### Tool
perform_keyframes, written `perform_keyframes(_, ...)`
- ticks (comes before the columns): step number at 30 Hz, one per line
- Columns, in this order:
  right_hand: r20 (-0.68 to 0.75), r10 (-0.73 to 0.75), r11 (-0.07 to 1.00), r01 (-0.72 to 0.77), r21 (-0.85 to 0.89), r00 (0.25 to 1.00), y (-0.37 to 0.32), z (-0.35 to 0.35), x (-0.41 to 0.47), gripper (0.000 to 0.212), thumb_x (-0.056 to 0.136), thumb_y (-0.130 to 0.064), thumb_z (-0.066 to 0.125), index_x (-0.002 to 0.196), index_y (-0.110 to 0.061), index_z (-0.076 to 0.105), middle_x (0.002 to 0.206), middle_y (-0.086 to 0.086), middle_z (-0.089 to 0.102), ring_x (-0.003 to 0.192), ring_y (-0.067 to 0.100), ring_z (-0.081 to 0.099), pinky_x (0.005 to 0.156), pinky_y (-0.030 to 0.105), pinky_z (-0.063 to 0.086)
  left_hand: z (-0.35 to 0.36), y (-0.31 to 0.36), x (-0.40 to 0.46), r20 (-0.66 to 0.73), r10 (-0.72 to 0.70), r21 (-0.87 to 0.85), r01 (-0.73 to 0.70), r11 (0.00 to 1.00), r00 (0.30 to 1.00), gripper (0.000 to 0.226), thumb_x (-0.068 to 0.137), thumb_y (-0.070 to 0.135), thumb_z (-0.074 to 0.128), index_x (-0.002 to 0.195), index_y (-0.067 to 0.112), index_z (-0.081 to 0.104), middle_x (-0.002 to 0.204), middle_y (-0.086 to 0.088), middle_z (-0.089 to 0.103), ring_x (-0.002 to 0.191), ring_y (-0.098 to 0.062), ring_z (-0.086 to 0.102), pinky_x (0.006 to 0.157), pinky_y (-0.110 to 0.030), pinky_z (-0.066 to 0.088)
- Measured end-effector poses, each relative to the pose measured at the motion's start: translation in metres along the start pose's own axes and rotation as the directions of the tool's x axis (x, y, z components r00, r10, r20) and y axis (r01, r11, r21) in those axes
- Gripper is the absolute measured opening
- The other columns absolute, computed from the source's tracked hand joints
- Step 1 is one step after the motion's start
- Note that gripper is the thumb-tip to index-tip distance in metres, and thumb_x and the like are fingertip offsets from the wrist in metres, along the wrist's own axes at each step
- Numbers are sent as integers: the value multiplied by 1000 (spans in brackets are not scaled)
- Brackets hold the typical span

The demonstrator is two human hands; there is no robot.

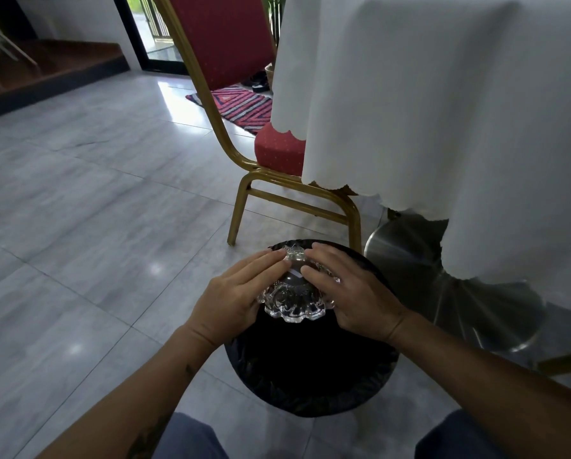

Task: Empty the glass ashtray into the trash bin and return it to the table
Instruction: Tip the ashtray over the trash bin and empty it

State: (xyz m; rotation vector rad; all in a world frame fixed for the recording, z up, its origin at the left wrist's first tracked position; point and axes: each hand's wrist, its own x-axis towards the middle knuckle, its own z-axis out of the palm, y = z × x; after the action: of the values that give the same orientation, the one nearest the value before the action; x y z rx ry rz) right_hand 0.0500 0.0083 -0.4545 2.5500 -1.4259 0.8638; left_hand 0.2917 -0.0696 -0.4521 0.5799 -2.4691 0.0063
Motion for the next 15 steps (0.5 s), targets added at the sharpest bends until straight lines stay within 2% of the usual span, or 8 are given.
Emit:
perform_keyframes(3, -5, -19, 1000, 19, 11, 1000, -1, 0, 3, 53, 88, -11, 71, 136, -12, 50, 144, 25, 54, 143, 41, 42, 108, 52, 50, -2, -4, -5, -6, 37, 42, -36, 998, 999, 45, 94, 16, 67, 138, 13, 61, 145, -5, 59, 131, -24, 58, 105, -34, 52)
perform_keyframes(6, -17, -24, 999, 25, 23, 1000, -3, -1, 5, 56, 85, -5, 75, 135, -13, 50, 144, 28, 54, 142, 44, 43, 107, 54, 50, -6, -8, -6, -5, 55, 75, -54, 996, 998, 55, 87, 6, 73, 139, 15, 60, 146, -4, 57, 134, -23, 56, 105, -32, 51)
perform_keyframes(11, -11, 22, 997, -21, 69, 1000, -7, -6, 8, 59, 84, -9, 77, 137, -13, 50, 143, 27, 55, 137, 44, 50, 98, 59, 57, -10, -5, -2, 4, 37, 86, -37, 996, 999, 47, 94, 18, 65, 141, 13, 58, 145, -6, 59, 132, -23, 57, 102, -34, 54)
perform_keyframes(15, 11, -8, 998, 8, 57, 1000, -6, -9, 6, 60, 84, -14, 81, 136, -14, 51, 143, 28, 55, 138, 43, 49, 100, 57, 56, -9, -5, -2, -4, 77, 116, -76, 990, 997, 47, 93, 14, 65, 139, 13, 60, 144, -6, 60, 132, -24, 58, 101, -35, 55)
